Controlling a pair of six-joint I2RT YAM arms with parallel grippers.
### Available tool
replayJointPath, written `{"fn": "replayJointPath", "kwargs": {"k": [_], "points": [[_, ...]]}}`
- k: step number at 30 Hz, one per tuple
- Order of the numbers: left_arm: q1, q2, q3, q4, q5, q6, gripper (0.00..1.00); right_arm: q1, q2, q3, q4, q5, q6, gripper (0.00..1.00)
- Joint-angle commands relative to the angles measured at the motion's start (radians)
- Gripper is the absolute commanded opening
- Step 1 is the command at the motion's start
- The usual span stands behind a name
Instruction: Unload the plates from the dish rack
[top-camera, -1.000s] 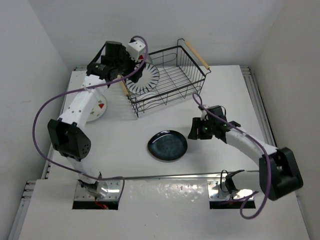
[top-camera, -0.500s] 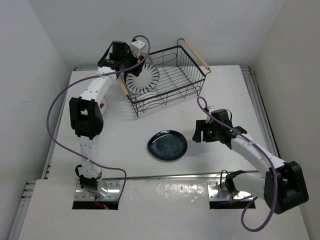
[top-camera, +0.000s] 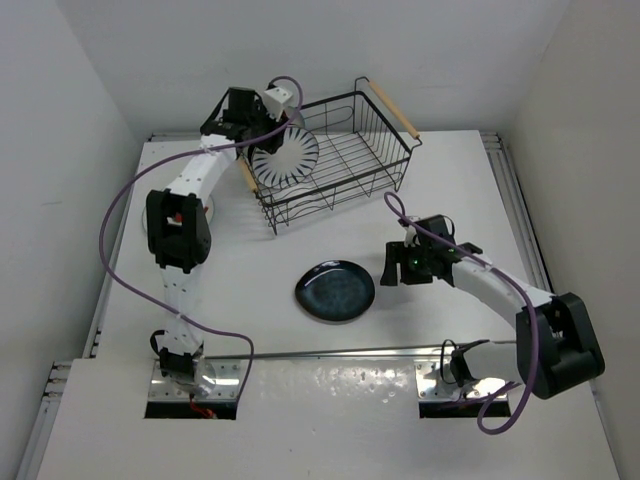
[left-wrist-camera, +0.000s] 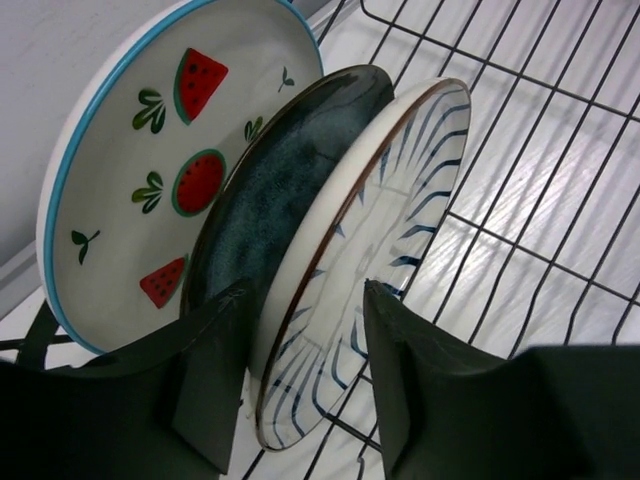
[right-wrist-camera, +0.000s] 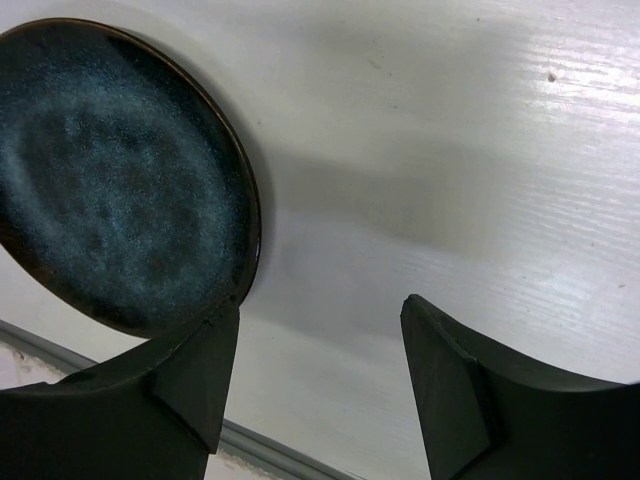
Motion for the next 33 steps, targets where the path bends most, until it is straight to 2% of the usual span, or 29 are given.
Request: {"fn": "replayJointPath", "kwargs": {"k": [1, 3, 9, 12, 21, 26, 33], "points": [[0.010, 0.025, 0.044, 0.013, 0.037, 0.003, 0.52, -0.002, 0.013, 0.048, -0.002, -0.018, -0.014, 0.65], [0.011, 0.037, 0.050, 0.007, 0.044, 0.004, 0.46, -0.002, 0.014, 0.049, -0.005, -0.016, -0.017, 0.65], [0.011, 0.092, 0.113, -0.071, 0.080, 0.030, 0.44, -0.002, 0.013, 0.049, -0.025, -0.012, -0.025, 0.65], [0.013, 0.108, 0.122, -0.086, 0.080, 0.038, 0.38, -0.002, 0.014, 0.049, -0.020, -0.012, -0.020, 0.65], [0.013, 0.028, 0.115, -0.057, 0.049, 0.053, 0.05, -0.001, 0.043, 0.074, -0.020, -0.033, -0.025, 0.65], [0.013, -0.020, 0.090, -0.004, 0.048, 0.063, 0.00, -0.002, 0.053, 0.079, -0.025, -0.042, -0.028, 0.65], [0.000, -0.084, 0.069, 0.044, 0.055, 0.075, 0.00, -0.002, 0.051, 0.074, -0.029, -0.048, -0.023, 0.64]]}}
